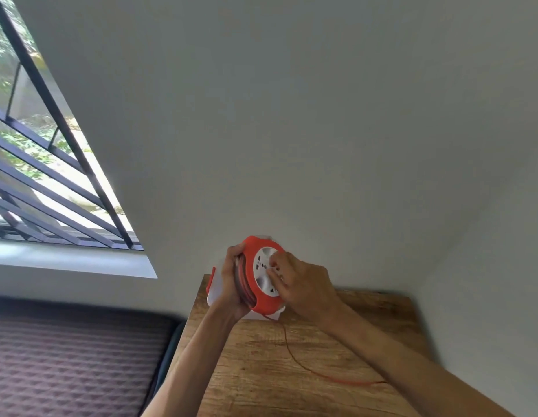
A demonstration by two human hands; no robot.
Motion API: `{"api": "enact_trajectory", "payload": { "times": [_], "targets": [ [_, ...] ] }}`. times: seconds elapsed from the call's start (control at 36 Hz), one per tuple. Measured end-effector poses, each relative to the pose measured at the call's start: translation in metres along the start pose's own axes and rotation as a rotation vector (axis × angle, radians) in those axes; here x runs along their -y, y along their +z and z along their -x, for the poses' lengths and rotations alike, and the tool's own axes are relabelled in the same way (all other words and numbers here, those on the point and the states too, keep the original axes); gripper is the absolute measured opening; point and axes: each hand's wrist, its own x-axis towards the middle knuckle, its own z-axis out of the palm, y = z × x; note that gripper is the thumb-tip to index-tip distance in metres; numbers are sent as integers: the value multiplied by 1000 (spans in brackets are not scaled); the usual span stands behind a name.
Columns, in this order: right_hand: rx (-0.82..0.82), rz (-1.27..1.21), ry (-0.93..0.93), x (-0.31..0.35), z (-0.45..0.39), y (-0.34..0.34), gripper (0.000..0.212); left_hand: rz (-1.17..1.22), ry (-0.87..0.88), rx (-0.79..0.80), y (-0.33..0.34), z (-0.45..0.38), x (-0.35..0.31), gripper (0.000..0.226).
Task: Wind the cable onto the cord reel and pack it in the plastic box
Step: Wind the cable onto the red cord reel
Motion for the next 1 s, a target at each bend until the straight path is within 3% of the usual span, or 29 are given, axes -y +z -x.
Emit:
{"api": "enact_trajectory", "payload": {
  "times": [0.06,0.14,0.25,0.36,0.44,0.58,0.78,1.0],
  "targets": [
    [61,12,-122,-5,-1,-3,43,14,-12,-25,-1,2,1,105],
    [187,-39,-111,-13,-7,-11,49,60,-13,-61,-5,4,0,99],
    [236,-68,-93,-20,-9,-17,53,11,2,-76,-9,4,1,89],
    [193,-19,-37,-15,-6,-18,55,-14,61,-107,-5,6,-4,108],
    [156,-16,4,-5,-6,-17,55,-14,80,-98,-5,2,-8,94],
    [201,-104,98,-1,-8,-13,66,-17,35,14,-4,0,-15,88],
    [206,-130,-97,-16,-15,-17,71,22,-13,130,-13,-1,-12,87],
    [208,-214,126,1,-18,-5,81,-2,-4,117,-5,5,-2,81]
  ]
}}
